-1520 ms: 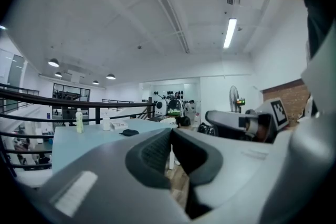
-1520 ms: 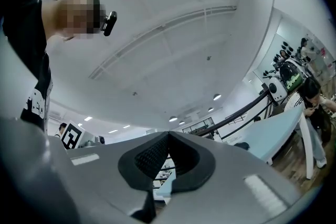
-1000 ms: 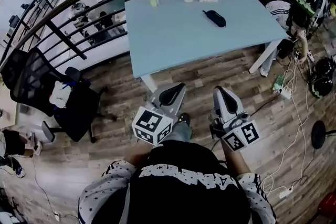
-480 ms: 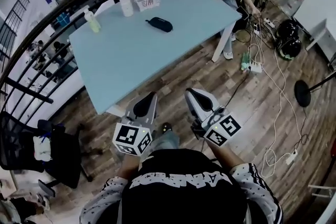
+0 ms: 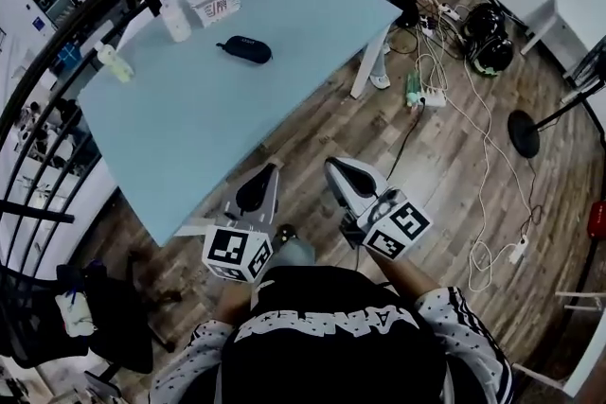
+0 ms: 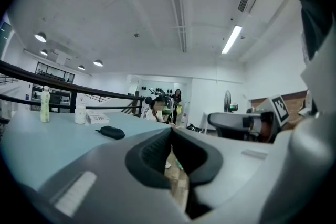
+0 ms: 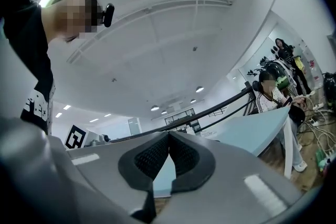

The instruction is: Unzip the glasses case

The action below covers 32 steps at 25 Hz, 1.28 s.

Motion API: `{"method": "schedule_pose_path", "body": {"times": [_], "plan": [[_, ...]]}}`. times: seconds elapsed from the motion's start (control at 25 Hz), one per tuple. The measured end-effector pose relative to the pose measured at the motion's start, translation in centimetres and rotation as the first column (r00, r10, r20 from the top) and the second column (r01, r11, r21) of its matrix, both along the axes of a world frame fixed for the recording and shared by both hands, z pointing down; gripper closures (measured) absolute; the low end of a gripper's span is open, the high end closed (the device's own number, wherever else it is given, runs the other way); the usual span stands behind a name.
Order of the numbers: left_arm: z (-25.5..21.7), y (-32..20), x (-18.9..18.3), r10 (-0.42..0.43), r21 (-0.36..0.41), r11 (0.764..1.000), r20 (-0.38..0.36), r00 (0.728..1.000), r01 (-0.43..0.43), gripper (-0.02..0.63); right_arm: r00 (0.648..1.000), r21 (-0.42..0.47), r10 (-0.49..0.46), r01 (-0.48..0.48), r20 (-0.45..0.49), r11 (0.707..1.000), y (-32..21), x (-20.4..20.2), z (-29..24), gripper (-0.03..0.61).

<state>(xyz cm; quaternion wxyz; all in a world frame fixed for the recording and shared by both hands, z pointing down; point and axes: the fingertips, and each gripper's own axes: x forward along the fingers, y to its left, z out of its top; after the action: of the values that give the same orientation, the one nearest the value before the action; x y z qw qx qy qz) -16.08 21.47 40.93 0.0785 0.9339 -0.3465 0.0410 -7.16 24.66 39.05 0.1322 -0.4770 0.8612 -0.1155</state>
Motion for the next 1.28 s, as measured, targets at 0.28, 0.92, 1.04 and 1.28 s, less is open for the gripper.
{"method": "schedule_pose_path", "body": {"times": [0.28, 0.92, 1.04, 1.28], "plan": [[-0.4, -5.2, -0.9, 0.027, -0.004, 1.0, -0.018, 0.999, -0.027, 0.614, 0.998, -0.003, 0.05, -0.05, -0.026, 0.999, -4.7, -0.2, -0.7, 0.594], [-0.6, -12.4, -4.8, 0.035, -0.03, 0.999, -0.097, 0.995, -0.038, 0.614, 0.99, -0.001, 0.093, -0.093, -0.107, 0.996, -11.6, -3.0, -2.4, 0.592], [-0.3, -13.1, -5.3, 0.023, -0.044, 0.999, -0.096, 0.995, -0.028, 0.614, 0.99, -0.001, 0.079, -0.08, -0.114, 0.997, -12.1, -3.7, -2.3, 0.594], [-0.2, -13.8, -5.8, 0.006, -0.044, 0.999, -0.08, 0.997, -0.01, 0.614, 0.991, -0.01, 0.075, -0.077, -0.109, 0.997, -12.9, -3.5, -1.8, 0.594]]}}
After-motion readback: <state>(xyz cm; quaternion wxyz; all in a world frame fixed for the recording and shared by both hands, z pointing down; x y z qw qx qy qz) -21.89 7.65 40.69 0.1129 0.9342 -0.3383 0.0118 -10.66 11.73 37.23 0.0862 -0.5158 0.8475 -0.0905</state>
